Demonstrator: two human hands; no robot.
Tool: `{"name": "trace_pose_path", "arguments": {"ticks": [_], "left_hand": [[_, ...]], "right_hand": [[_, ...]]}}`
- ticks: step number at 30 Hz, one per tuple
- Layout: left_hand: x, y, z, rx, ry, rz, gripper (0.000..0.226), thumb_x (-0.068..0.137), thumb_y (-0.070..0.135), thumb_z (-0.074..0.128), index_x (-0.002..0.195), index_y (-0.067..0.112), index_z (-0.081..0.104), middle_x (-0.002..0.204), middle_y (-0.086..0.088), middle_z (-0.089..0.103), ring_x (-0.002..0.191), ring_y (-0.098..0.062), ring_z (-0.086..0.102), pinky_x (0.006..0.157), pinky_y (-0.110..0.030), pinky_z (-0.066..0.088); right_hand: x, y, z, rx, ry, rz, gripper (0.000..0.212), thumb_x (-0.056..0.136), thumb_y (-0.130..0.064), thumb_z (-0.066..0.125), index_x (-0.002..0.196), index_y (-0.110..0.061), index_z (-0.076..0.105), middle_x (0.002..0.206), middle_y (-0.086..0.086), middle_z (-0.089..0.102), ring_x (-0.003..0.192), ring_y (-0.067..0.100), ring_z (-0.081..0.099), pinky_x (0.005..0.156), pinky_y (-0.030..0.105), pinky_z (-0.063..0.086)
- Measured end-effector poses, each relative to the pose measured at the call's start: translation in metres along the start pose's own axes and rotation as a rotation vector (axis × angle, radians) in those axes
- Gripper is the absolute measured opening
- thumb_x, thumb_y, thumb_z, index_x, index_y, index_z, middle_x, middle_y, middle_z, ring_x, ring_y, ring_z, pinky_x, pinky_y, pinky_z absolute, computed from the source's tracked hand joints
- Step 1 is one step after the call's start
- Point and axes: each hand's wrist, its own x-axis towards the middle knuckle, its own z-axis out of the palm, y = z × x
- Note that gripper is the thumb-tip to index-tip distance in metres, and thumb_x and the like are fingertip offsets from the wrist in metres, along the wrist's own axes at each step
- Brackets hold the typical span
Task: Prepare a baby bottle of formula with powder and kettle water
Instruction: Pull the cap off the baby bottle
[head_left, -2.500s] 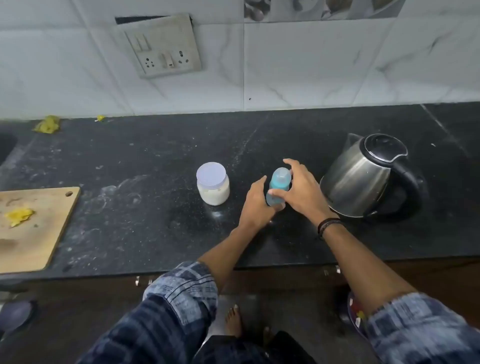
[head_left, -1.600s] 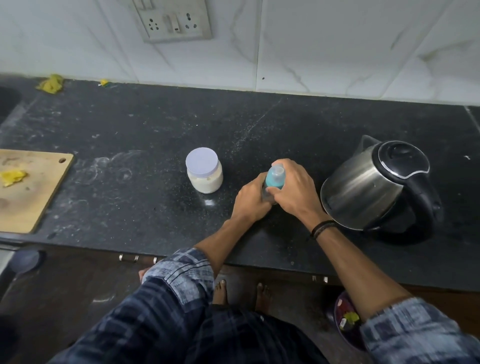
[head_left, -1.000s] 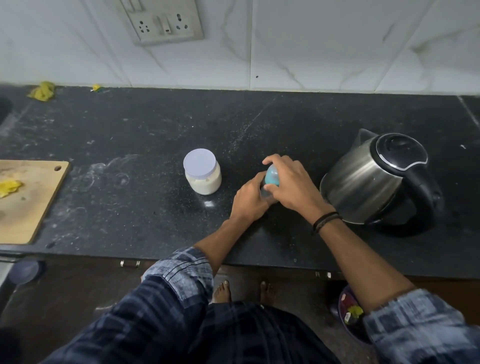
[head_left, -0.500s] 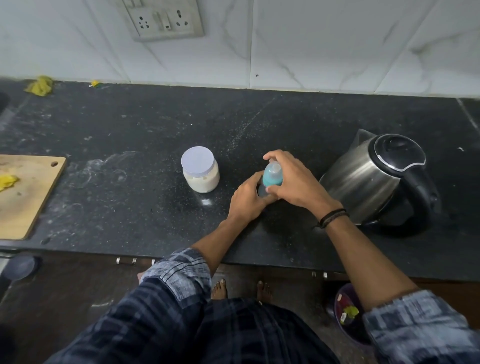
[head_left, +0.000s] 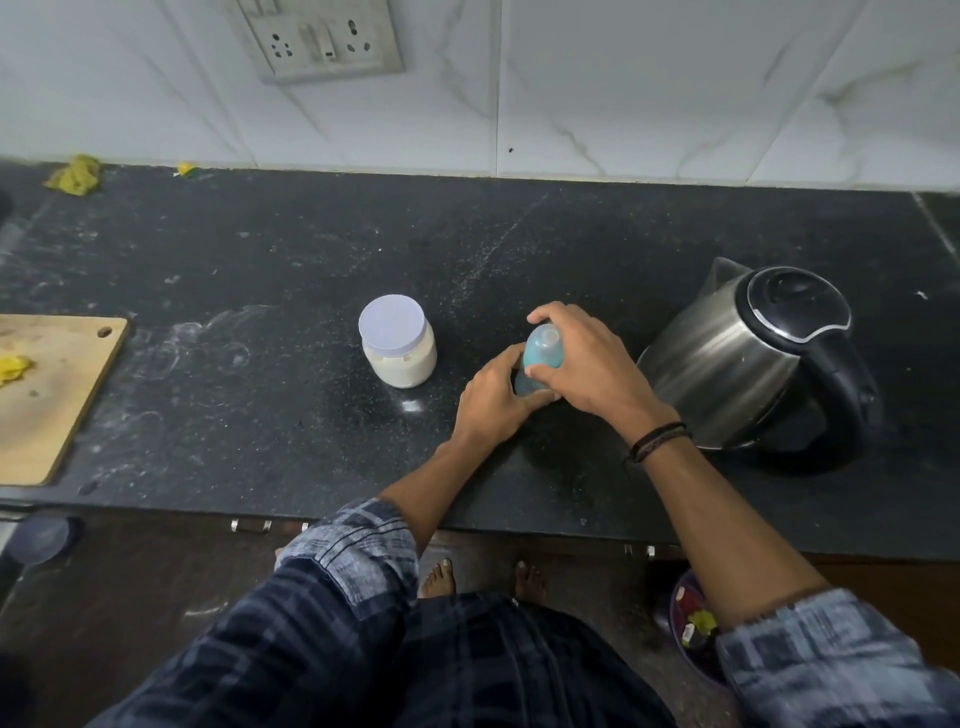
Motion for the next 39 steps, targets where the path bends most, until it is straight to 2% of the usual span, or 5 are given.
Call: {"name": "trace_pose_path", "arguments": {"ticks": [7,11,14,35,39], "left_hand": [[0.0006,-0.0006,-0.0002,0.005,0.0,0.0,0.061,0.072,0.063,0.074,0.127,0.045,0.053,0.105,0.028,0.063,0.091,0.007,0.059,0.071,-0.015,0.038],[0.0006,0.0008,-0.0014,0.004,-0.006,-0.002,0.062,0.071,0.067,0.072,0.126,0.046,0.053,0.101,0.031,0.061,0.093,0.015,0.057,0.069,-0.014,0.037],[0.0004,0.0011,-0.0025,-0.006,-0.007,0.003,0.062,0.07,0.067,0.071,0.125,0.046,0.052,0.101,0.03,0.062,0.091,0.008,0.06,0.07,-0.018,0.041],[-0.0001,-0.0005,-0.0013,0.005,-0.02,0.011,0.062,0.082,0.05,0.08,0.135,0.033,0.055,0.119,0.015,0.067,0.103,-0.005,0.062,0.077,-0.025,0.045],[0.001,-0.0012,-0.0011,0.004,-0.023,0.018,0.06,0.082,0.047,0.08,0.135,0.031,0.056,0.119,0.013,0.068,0.101,-0.007,0.062,0.081,-0.032,0.05]], "right_hand": [[-0.0027,-0.0028,-0.0031,0.035,0.004,0.013,0.074,0.085,-0.031,0.086,0.146,-0.028,0.045,0.143,0.003,0.048,0.128,0.022,0.05,0.1,0.042,0.049],[-0.003,-0.0034,-0.004,0.054,-0.027,-0.001,0.074,0.085,-0.012,0.082,0.146,-0.03,0.045,0.141,0.0,0.05,0.129,0.025,0.052,0.098,0.039,0.049],[-0.004,-0.0059,-0.0059,0.056,-0.039,0.008,0.081,0.085,-0.027,0.085,0.152,-0.034,0.039,0.148,0.0,0.041,0.129,0.024,0.05,0.101,0.04,0.048],[-0.0075,-0.005,-0.0015,0.057,0.002,0.036,0.054,0.09,-0.017,0.079,0.137,-0.03,0.055,0.135,-0.002,0.053,0.122,0.022,0.058,0.091,0.033,0.049],[-0.0076,-0.0065,-0.0029,0.078,-0.024,0.037,0.071,0.087,-0.025,0.084,0.148,-0.035,0.048,0.147,-0.004,0.042,0.126,0.018,0.05,0.099,0.038,0.048]]}}
